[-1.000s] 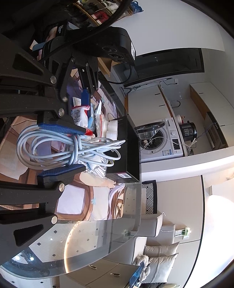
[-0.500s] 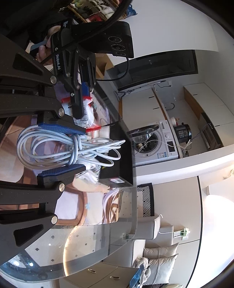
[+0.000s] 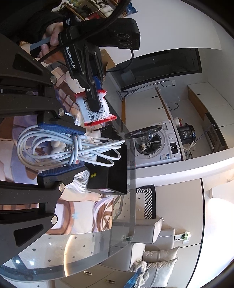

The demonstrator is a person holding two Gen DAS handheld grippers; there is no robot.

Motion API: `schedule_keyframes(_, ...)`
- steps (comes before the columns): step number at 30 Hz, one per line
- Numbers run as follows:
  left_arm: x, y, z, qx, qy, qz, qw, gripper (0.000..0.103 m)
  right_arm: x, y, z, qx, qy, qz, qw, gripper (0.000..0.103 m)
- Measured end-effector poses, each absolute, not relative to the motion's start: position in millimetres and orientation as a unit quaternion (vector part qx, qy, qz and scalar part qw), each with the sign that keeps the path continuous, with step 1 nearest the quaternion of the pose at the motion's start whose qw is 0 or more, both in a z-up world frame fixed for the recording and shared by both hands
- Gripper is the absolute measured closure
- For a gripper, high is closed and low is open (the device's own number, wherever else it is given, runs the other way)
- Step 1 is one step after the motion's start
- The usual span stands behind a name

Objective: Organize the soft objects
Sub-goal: 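Carry cable and packet over the black box and release both inside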

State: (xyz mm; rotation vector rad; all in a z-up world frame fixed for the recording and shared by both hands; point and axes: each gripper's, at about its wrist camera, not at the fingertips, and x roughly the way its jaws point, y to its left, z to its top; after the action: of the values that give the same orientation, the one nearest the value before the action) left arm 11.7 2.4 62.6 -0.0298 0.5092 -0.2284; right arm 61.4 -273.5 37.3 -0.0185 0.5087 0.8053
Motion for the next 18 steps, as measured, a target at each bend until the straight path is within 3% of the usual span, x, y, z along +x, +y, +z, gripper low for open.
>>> schedule_keyframes(18,64,36,83,-0.030,0.247,-0.066,0.966,0.084,117,-274,88,0.030,0.227,0.369,0.901,0.069)
